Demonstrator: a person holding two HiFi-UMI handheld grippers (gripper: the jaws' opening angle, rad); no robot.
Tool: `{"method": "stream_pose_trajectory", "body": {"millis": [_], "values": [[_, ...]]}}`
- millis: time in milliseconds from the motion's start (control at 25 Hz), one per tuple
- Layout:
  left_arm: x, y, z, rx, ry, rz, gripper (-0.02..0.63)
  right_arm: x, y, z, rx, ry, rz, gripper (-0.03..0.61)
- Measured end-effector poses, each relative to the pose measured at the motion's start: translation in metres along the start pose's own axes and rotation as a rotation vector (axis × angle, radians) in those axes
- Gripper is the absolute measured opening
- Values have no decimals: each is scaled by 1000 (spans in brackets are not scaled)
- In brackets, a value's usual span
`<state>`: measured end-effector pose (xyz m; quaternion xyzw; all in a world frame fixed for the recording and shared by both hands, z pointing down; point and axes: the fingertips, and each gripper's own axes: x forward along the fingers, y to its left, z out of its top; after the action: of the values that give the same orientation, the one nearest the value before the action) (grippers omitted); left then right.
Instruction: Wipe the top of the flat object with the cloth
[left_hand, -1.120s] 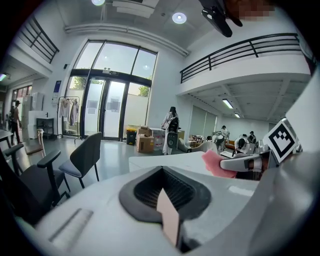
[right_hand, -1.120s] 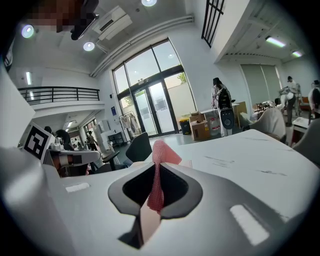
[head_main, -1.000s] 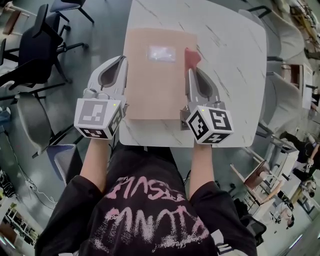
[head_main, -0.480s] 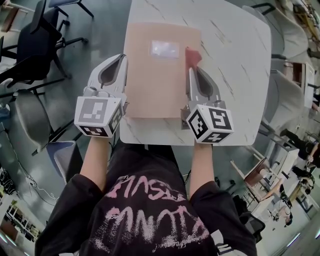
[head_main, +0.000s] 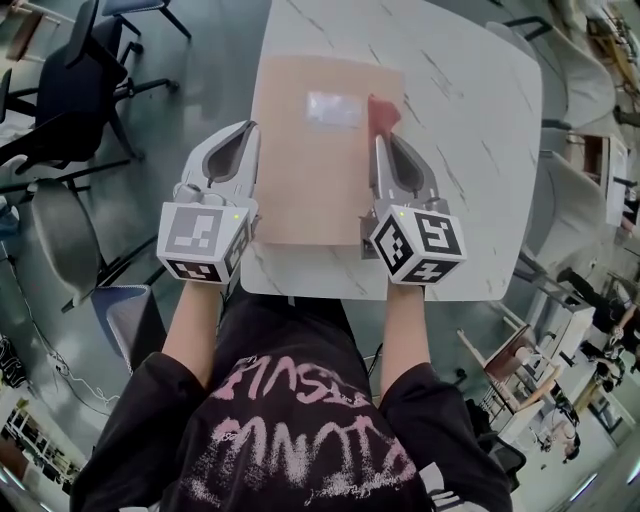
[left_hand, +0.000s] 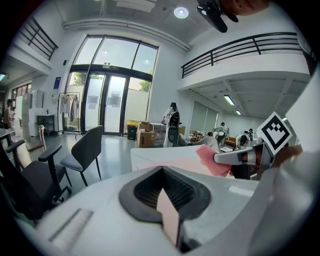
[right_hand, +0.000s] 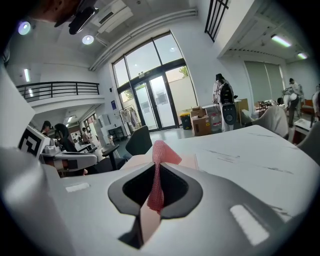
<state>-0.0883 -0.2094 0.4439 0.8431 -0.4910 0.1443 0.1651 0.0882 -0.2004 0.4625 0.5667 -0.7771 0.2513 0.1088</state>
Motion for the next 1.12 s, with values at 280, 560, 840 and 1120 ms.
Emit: {"method": "stream_pose_trajectory", "body": {"millis": [280,560,840,1120], "values": [[-2,6,0,-1,-3,11,2,20,21,10,-15,13,54,48],[-3,11,-1,-3,-4,21,2,45,51,21,-57,34,140,48],[-4,20,2,-21,-13,42,1,73,84,21,-50,85,215,48],[-8,33,3,-45,-8,65,0,89,108,24,-46,98,255,48]]}}
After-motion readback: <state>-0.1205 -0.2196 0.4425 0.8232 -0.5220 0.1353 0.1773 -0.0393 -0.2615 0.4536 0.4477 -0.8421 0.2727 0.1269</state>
